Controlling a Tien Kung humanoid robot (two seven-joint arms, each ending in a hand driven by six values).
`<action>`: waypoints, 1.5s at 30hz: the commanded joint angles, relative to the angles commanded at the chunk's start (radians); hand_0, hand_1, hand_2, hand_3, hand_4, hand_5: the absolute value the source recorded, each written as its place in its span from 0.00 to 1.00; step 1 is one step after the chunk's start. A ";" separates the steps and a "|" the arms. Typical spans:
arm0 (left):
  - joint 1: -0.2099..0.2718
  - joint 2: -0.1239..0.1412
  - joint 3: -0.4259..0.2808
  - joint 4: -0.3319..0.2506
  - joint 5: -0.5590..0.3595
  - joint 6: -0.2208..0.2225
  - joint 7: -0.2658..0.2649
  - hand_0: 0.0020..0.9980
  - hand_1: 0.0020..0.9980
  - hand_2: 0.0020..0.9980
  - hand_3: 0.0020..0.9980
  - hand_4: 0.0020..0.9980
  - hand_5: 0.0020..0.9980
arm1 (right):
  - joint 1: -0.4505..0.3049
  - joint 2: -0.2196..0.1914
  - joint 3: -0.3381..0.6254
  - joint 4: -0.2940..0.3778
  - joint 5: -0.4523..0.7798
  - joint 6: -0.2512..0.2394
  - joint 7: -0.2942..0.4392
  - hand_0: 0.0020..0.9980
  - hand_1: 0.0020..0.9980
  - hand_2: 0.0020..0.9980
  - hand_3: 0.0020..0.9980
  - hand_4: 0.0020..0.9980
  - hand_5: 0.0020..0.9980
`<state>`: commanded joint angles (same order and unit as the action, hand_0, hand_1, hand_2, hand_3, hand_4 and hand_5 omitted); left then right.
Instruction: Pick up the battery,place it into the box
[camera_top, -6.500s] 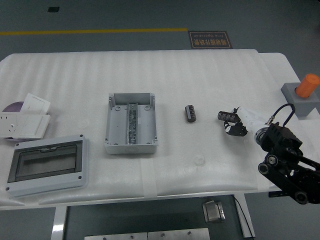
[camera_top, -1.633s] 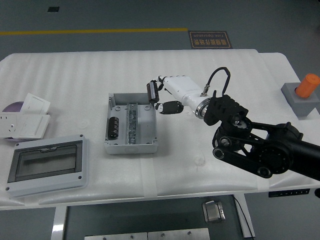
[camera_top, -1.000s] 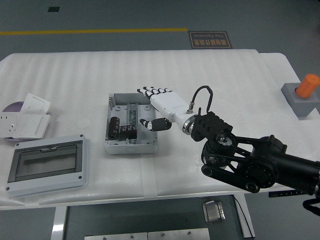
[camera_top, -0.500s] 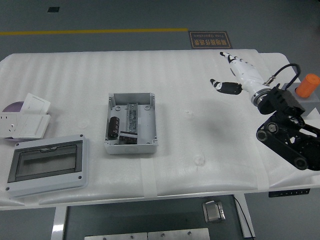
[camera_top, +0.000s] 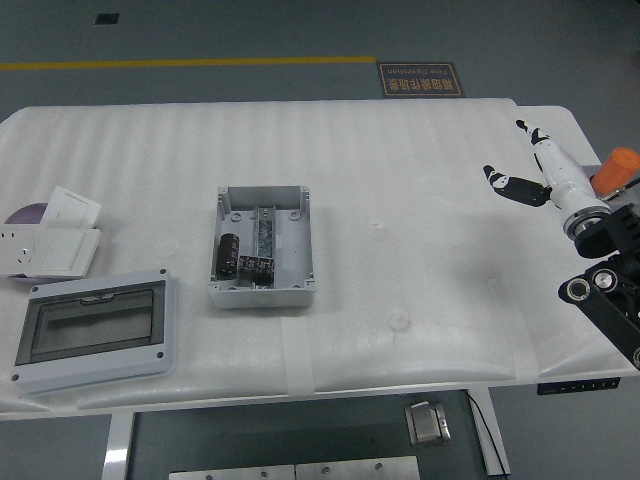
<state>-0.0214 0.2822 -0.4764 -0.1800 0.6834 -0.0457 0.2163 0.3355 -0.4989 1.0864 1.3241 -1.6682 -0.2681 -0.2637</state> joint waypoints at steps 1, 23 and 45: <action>0.000 -0.001 -0.002 0.000 0.002 0.000 0.001 0.65 0.66 0.52 0.56 0.49 0.37 | -0.010 0.003 0.014 0.003 -0.002 0.004 0.001 0.89 0.91 0.95 1.00 0.71 0.43; -0.008 0.006 -0.010 0.000 0.009 -0.001 0.006 0.65 0.66 0.52 0.56 0.49 0.37 | -0.041 0.001 0.084 -0.004 0.032 0.101 0.041 0.90 0.89 0.92 1.00 0.78 0.51; 0.006 0.024 0.015 0.000 0.000 0.002 -0.003 0.65 0.66 0.52 0.56 0.49 0.38 | -0.013 0.048 0.031 -0.035 0.083 0.086 0.061 0.90 0.87 0.90 1.00 0.98 0.90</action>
<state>-0.0156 0.3061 -0.4618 -0.1800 0.6837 -0.0433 0.2129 0.3229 -0.4513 1.1173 1.2893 -1.5856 -0.1819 -0.2028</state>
